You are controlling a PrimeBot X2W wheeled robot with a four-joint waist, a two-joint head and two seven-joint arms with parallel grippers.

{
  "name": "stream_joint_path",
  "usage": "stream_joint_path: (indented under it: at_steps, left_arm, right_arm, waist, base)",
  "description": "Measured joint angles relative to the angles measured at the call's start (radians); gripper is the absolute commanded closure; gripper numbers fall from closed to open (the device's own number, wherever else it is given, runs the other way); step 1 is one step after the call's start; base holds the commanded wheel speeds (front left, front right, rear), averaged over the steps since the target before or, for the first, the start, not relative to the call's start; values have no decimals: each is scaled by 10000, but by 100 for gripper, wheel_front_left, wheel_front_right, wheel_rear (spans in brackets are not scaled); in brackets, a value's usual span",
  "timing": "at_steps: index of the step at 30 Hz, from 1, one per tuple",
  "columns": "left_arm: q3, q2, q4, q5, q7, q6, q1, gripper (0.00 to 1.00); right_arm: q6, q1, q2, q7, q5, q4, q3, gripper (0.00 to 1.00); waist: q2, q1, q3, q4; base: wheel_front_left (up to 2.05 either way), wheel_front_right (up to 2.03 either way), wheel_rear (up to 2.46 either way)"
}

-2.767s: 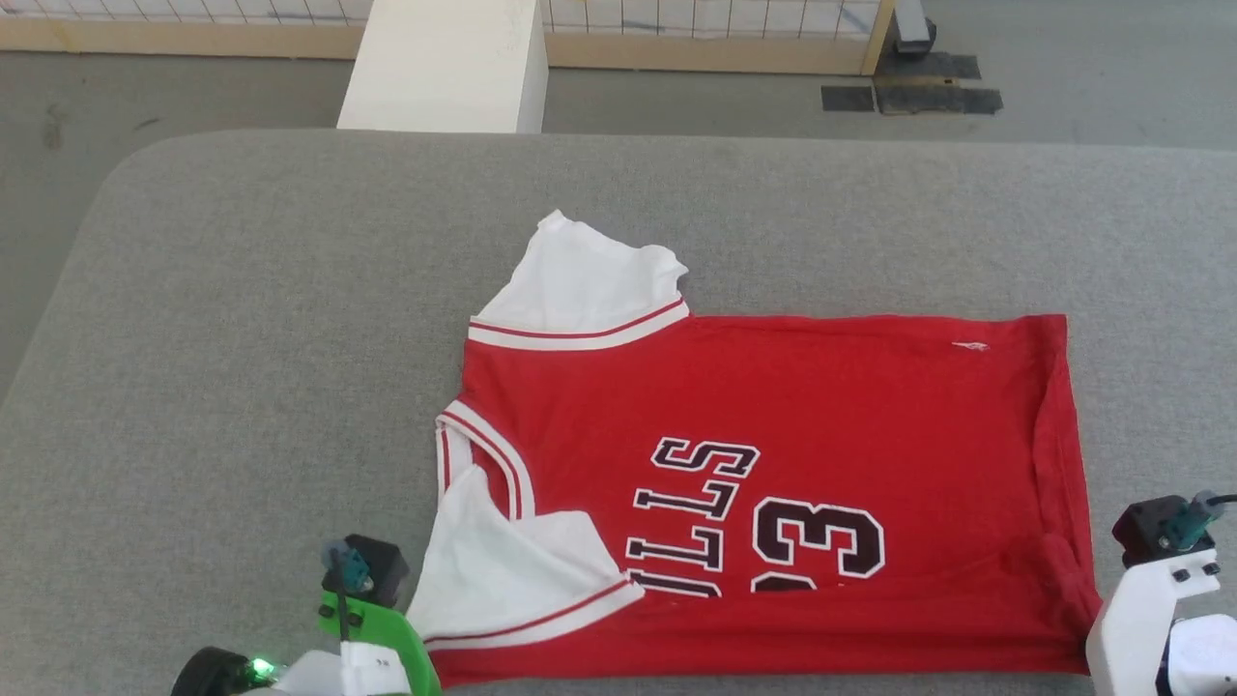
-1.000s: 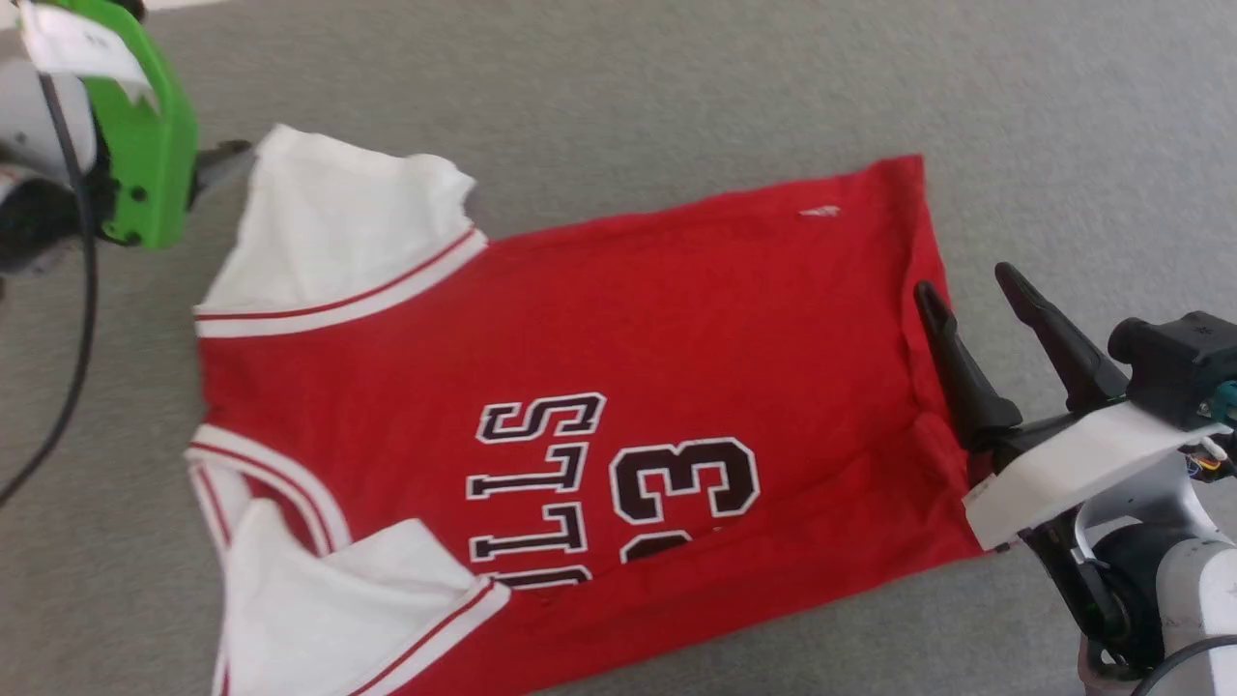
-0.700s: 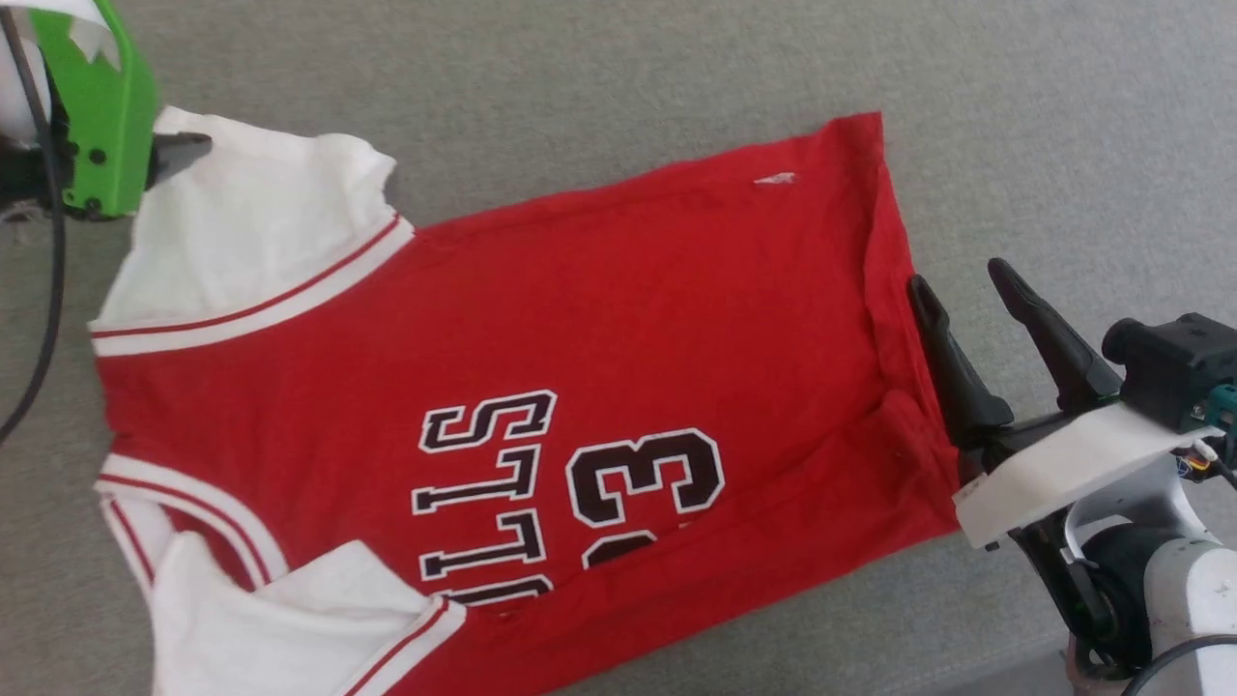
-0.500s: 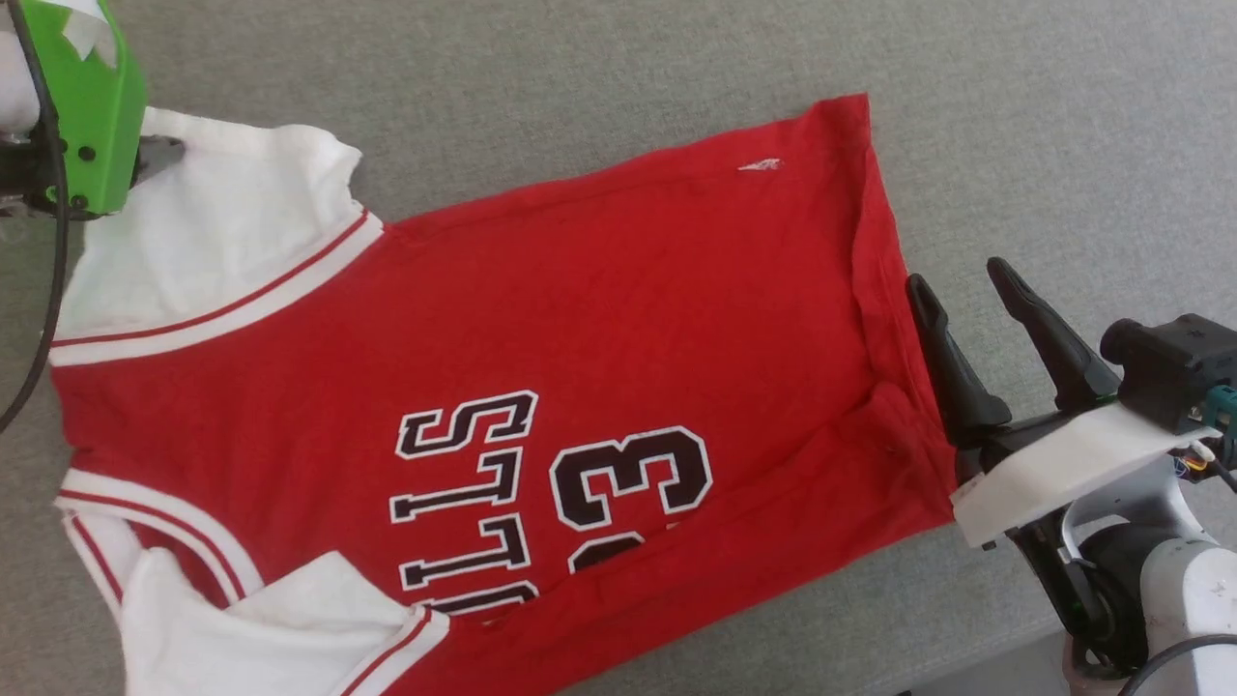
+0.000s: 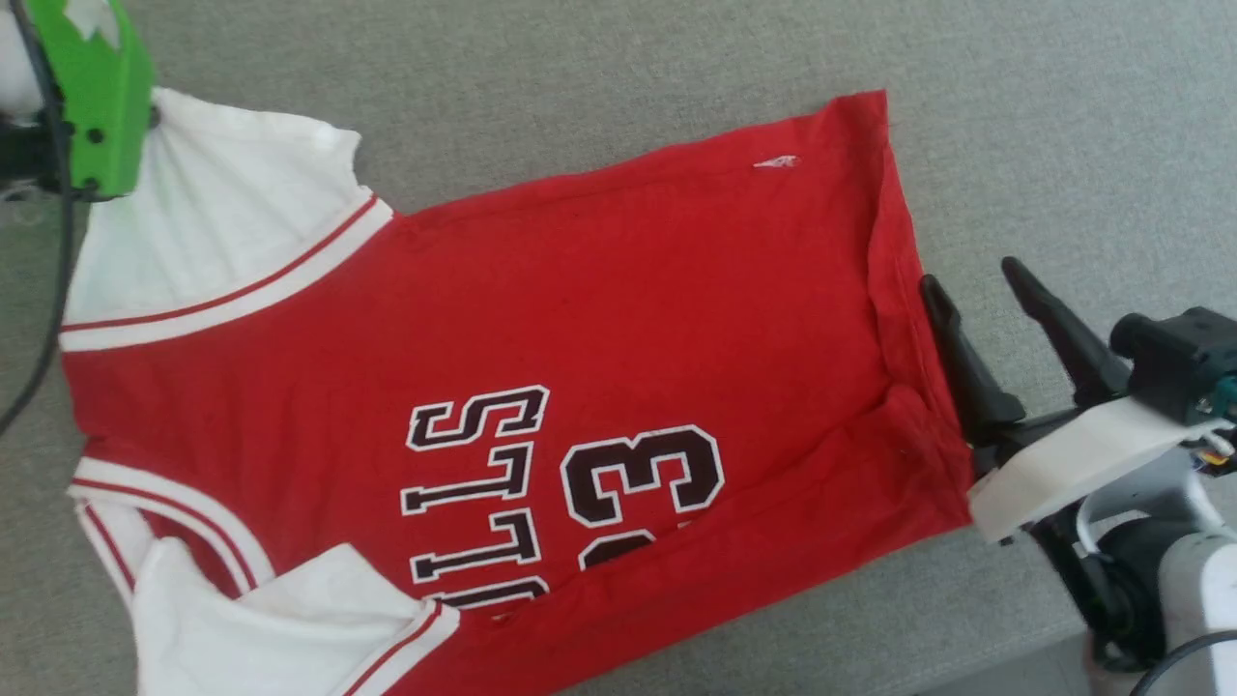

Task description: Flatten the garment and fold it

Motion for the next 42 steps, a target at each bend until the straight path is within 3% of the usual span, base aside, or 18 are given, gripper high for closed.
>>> stream_joint_path:
  at_steps: [5,9,14,18,28,39,40,41,42]
  left_arm:
    - [-35,-537,73,167,-1250,-111,232,100]
    - [-81,-959,-100,178,-1992,-278,491,100]
    - [-125,-1281,-738,209,-2752,-288,911,100]
    - [-75,-1457,-1444,205,-3243,-84,1273,100]
    - [-35,-1720,-3026,531,-4107,619,1781,100]
    - [-230,-1720,-3925,715,-4234,884,2248,100]
    - [-236,-1712,-3965,715,-4236,924,2270,100]
    - [-242,-1701,-4002,717,-4257,953,2292,100]
    - [-244,-1693,-4025,717,-4265,957,2305,100]
  right_arm:
    - [0,-268,-834,1114,4,109,-219,0]
    - [0,-809,-1845,2642,322,337,-230,0]
    - [0,-2067,-3152,4381,1085,930,245,0]
    - [0,-3036,-3965,5162,1436,1707,826,0]
    - [0,-4907,-5664,5438,1298,3599,2754,0]
    - [0,-5871,-6380,5494,1202,4989,4437,0]
    - [0,-5920,-6420,5522,1283,5030,4516,36]
    - [0,-5970,-6441,5522,1371,5072,4550,92]
    - [0,-6016,-6450,5520,1463,5108,4589,100]
  waist:
    - [0,0,-423,304]
    - [0,-1,-753,731]
    - [0,-1,-1068,1400]
    - [0,-1,-1199,1955]
    - [0,-1,-1087,3109]
    - [0,-1,-630,3781]
    - [-1,-1,-600,3807]
    - [-1,-2,-575,3826]
    - [0,-1,-558,3842]
  base:
    - [0,0,0]
    - [0,0,0]
    - [0,0,0]
    - [0,0,0]
    - [0,0,0]
    - [0,0,0]
    - [0,0,0]
    - [0,0,0]
    - [0,0,0]
